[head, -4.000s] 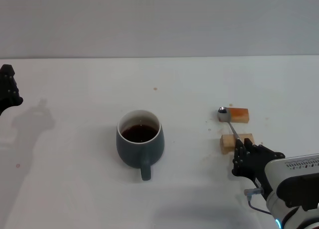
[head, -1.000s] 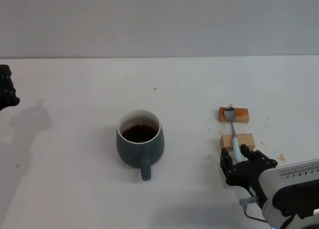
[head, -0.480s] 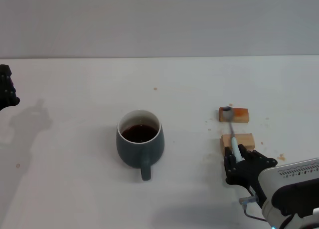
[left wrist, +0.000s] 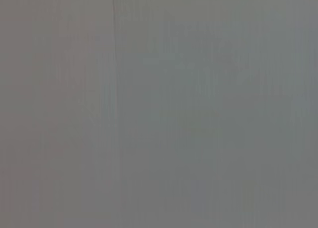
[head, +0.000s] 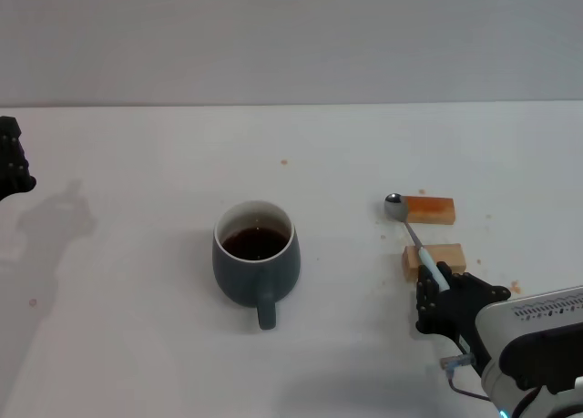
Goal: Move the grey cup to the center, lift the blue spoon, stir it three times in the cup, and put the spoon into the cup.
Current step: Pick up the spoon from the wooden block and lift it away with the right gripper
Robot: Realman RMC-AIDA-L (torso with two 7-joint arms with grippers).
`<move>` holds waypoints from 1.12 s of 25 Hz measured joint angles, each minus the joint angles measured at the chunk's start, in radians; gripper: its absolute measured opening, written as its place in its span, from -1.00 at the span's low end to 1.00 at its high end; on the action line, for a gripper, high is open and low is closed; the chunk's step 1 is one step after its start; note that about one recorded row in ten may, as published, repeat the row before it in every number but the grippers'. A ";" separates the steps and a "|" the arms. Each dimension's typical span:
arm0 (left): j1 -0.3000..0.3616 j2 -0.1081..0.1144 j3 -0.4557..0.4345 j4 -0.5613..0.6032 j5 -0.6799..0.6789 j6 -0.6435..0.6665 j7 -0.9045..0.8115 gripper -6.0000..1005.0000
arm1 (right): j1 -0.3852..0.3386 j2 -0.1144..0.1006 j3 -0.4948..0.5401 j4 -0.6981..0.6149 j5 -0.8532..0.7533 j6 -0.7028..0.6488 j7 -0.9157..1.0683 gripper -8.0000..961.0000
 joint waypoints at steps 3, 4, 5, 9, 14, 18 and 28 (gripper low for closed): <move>-0.001 0.000 -0.001 0.000 0.000 -0.002 0.000 -0.99 | -0.001 0.001 0.004 0.000 0.000 0.000 0.000 -0.65; -0.002 0.000 -0.001 0.000 0.000 -0.004 0.000 -0.99 | -0.001 0.001 0.004 0.000 0.000 0.000 0.000 -0.65; -0.002 0.000 -0.001 0.000 0.000 -0.006 0.000 -0.99 | -0.001 0.001 0.004 0.000 0.000 0.000 -0.001 -0.65; -0.004 0.000 -0.002 0.000 0.000 -0.010 0.000 -0.99 | -0.002 0.000 0.004 0.013 -0.005 0.003 -0.001 -0.65; -0.007 -0.002 -0.010 0.003 0.000 -0.013 0.000 -0.99 | -0.003 -0.014 0.003 0.044 -0.008 0.007 -0.002 -0.65; -0.008 -0.003 -0.011 0.007 0.000 -0.013 0.000 -0.99 | -0.007 -0.028 0.003 0.078 -0.005 0.011 -0.036 -0.65; -0.009 -0.008 -0.023 0.009 0.000 -0.025 0.000 -0.99 | -0.051 -0.056 0.095 0.179 -0.003 0.150 -0.150 -0.65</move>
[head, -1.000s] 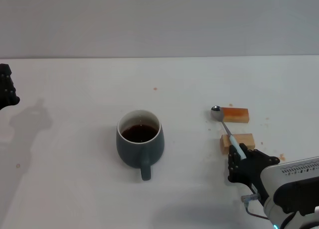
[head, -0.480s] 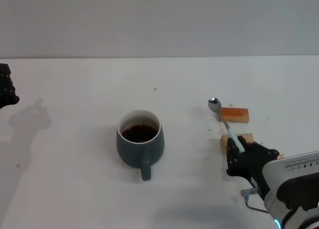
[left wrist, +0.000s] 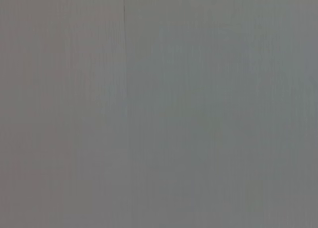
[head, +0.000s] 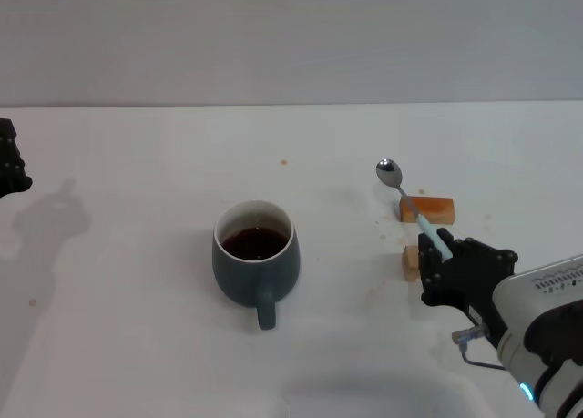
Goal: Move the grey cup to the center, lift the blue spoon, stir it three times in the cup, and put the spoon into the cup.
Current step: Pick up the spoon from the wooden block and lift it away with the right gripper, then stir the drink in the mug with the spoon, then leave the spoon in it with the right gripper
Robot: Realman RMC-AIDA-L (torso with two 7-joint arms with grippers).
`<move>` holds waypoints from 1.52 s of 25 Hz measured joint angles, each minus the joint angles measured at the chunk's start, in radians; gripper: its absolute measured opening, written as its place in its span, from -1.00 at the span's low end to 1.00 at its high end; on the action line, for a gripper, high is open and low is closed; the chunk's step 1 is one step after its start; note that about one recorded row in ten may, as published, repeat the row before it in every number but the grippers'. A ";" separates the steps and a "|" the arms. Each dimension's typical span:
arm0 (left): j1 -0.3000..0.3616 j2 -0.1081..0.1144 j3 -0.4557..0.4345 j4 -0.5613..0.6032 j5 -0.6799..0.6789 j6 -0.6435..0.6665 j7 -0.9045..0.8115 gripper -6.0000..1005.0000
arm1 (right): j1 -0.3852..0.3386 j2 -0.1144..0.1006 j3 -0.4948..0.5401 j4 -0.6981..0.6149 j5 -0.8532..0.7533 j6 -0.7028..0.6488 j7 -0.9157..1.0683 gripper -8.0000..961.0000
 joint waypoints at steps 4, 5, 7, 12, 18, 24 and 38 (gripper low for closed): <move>0.000 -0.003 -0.002 0.000 0.000 -0.011 0.000 -0.99 | -0.004 -0.001 0.041 0.017 0.000 0.054 -0.040 -0.66; 0.000 -0.003 -0.002 0.000 0.000 -0.011 0.000 -0.99 | -0.004 -0.001 0.059 0.024 -0.002 0.080 -0.052 -0.66; 0.000 -0.003 -0.002 0.000 0.000 -0.013 0.000 -0.99 | -0.004 0.000 0.089 0.036 -0.005 0.120 -0.069 -0.66; 0.004 -0.024 -0.021 0.004 0.000 -0.020 -0.001 -0.99 | 0.003 0.005 0.191 0.055 -0.051 0.248 -0.086 -0.65; 0.002 -0.057 -0.051 0.028 0.000 -0.027 0.017 -0.99 | 0.015 0.063 0.365 0.062 -0.206 0.438 -0.074 -0.65; -0.006 -0.078 -0.072 0.049 -0.004 -0.027 0.049 -0.99 | 0.126 0.076 0.493 0.066 -0.443 0.637 0.121 -0.65; -0.072 -0.086 -0.116 0.141 -0.018 -0.024 0.039 -0.99 | 0.245 0.076 0.668 0.291 -0.703 1.067 0.274 -0.65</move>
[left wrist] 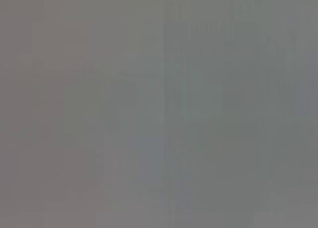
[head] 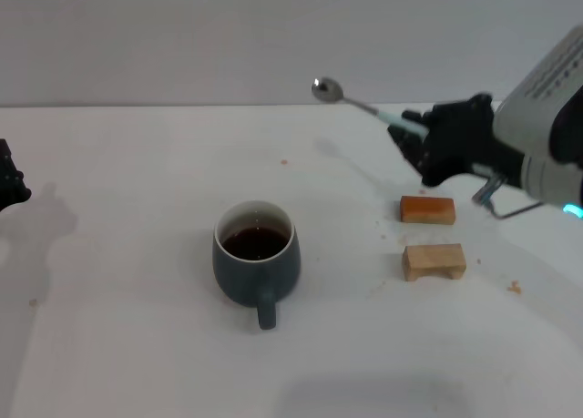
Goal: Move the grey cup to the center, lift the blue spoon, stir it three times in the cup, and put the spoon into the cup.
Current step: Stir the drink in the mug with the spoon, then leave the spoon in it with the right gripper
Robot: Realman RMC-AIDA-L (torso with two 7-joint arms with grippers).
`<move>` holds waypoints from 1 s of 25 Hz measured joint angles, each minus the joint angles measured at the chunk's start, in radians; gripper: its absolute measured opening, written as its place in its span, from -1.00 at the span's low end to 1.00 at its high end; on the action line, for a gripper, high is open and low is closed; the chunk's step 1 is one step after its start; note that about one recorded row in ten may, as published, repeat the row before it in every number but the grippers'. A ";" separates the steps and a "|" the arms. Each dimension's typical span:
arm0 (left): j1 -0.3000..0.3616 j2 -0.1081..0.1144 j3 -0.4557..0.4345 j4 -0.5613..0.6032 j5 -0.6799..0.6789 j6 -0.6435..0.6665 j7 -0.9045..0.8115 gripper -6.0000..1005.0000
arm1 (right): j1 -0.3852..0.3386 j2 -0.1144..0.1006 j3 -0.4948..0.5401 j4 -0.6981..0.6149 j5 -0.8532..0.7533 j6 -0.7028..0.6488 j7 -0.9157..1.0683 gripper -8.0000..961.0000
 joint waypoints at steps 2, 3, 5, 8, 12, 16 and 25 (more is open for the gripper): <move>-0.004 0.000 -0.003 0.005 -0.001 0.000 0.000 -0.99 | 0.002 0.002 0.021 0.057 -0.037 0.049 0.009 -0.65; -0.008 0.000 -0.008 0.012 -0.002 0.000 0.000 -0.99 | 0.016 0.002 0.042 0.115 -0.075 0.109 0.036 -0.65; -0.011 0.000 -0.015 0.020 -0.003 0.003 -0.001 -0.99 | 0.028 0.002 0.053 0.136 -0.088 0.136 0.049 -0.65; -0.015 0.001 -0.018 0.025 -0.004 0.004 -0.001 -0.99 | 0.105 0.000 0.117 0.179 -0.102 0.282 0.078 -0.65; -0.016 0.003 -0.020 0.026 -0.004 0.004 -0.001 -0.99 | 0.166 0.001 0.157 0.196 -0.102 0.376 0.081 -0.65; -0.018 0.003 -0.026 0.028 -0.003 0.005 -0.002 -0.99 | 0.254 0.000 0.211 0.198 -0.096 0.494 0.089 -0.65; -0.018 0.004 -0.034 0.030 -0.003 0.007 -0.002 -0.99 | 0.418 -0.001 0.271 0.163 -0.059 0.727 0.121 -0.65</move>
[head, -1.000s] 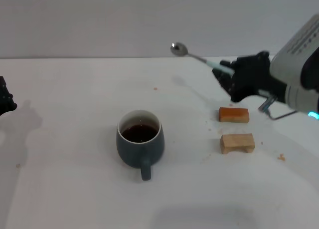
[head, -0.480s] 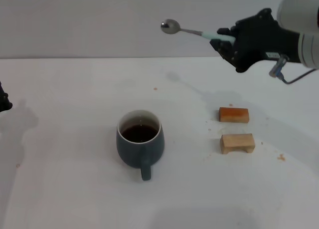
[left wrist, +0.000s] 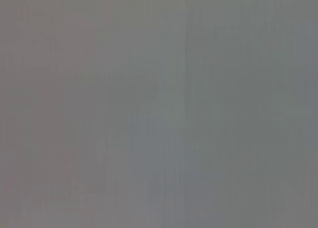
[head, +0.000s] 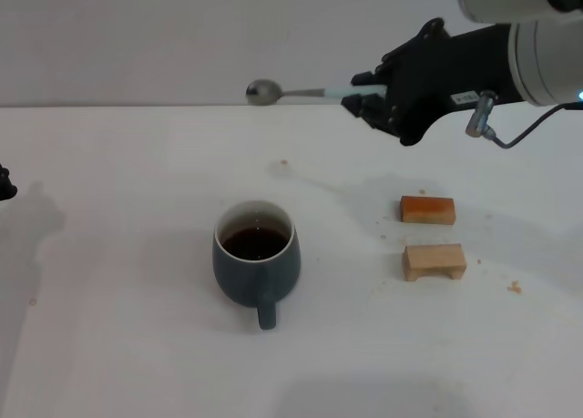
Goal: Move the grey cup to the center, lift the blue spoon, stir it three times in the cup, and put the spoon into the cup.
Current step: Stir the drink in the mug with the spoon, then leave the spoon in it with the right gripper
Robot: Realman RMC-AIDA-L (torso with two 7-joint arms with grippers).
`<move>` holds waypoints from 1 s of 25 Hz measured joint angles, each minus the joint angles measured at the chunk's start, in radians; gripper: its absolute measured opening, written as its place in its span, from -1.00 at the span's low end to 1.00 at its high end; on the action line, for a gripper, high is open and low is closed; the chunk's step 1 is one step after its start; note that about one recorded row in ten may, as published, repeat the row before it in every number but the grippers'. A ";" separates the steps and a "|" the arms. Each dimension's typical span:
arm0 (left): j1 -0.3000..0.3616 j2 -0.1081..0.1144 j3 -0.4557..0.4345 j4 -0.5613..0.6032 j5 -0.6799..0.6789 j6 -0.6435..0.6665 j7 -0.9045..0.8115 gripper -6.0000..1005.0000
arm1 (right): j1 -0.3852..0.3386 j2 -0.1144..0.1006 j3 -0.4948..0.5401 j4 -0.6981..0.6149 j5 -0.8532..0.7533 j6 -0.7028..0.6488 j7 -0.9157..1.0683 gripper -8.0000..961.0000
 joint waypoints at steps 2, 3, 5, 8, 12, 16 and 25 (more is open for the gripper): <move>0.000 0.000 -0.001 0.000 0.000 0.001 0.000 -0.99 | 0.040 -0.001 0.049 -0.013 0.051 0.076 0.015 -0.65; -0.001 0.000 -0.002 0.000 0.000 0.002 0.000 -0.99 | 0.040 -0.001 0.049 -0.013 0.051 0.076 0.015 -0.65; -0.001 0.000 -0.004 0.000 0.000 0.005 0.000 -0.99 | 0.069 -0.002 0.077 -0.019 0.064 0.122 0.034 -0.65; 0.001 0.000 -0.005 0.000 0.000 0.009 0.000 -0.99 | 0.107 -0.006 0.104 -0.033 0.066 0.176 0.064 -0.65; 0.002 0.000 -0.005 0.000 0.000 0.011 0.000 -0.99 | 0.164 -0.014 0.147 -0.082 0.070 0.265 0.098 -0.65; 0.003 -0.001 -0.005 0.000 0.000 0.012 0.000 -0.99 | 0.198 -0.020 0.165 -0.127 0.071 0.336 0.121 -0.65; 0.006 -0.002 -0.007 0.000 0.000 0.014 0.000 -0.99 | 0.213 -0.029 0.158 -0.170 0.073 0.391 0.151 -0.65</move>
